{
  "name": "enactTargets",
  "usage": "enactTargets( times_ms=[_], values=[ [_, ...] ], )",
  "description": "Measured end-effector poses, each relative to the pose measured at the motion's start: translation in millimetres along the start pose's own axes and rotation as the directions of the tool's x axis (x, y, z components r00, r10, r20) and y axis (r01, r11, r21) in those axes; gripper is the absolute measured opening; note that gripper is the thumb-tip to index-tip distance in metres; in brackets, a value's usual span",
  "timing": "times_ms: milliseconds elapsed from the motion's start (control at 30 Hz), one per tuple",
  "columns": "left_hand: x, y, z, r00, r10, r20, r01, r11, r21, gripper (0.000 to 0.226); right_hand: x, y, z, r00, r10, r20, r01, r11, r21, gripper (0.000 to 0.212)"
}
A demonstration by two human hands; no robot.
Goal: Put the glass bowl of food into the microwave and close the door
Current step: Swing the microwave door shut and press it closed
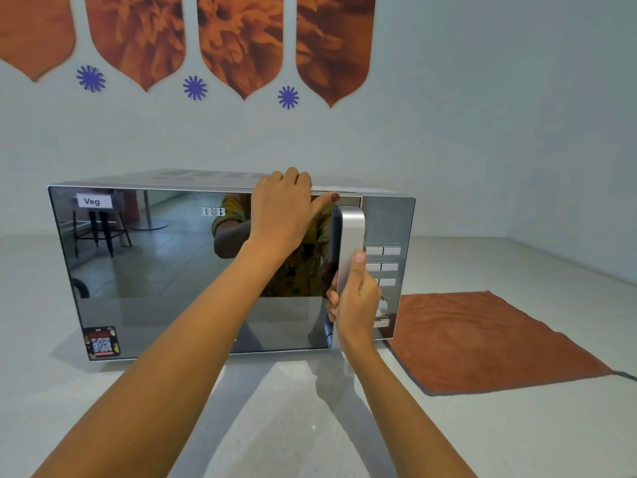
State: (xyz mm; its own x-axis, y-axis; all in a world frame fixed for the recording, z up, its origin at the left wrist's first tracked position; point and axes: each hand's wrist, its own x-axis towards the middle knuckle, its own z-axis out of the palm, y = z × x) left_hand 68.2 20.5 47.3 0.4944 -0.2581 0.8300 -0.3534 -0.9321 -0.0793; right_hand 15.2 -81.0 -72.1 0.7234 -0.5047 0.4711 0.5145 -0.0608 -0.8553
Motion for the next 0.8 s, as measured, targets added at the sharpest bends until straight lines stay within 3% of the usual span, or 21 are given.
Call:
enactTargets(
  times_ms=[300,800],
  values=[
    [2.4,0.4,8.0,0.998,-0.003,-0.061,0.005,0.999,0.039,0.081,3.7,3.4,3.8,0.999,-0.020,-0.030,0.020,1.000,0.001,0.046],
    [1.6,3.0,21.9,0.983,-0.036,-0.179,0.051,0.996,0.079,0.065,10.0,10.2,7.5,0.994,-0.078,-0.075,0.076,0.997,-0.028,0.045]
  ],
)
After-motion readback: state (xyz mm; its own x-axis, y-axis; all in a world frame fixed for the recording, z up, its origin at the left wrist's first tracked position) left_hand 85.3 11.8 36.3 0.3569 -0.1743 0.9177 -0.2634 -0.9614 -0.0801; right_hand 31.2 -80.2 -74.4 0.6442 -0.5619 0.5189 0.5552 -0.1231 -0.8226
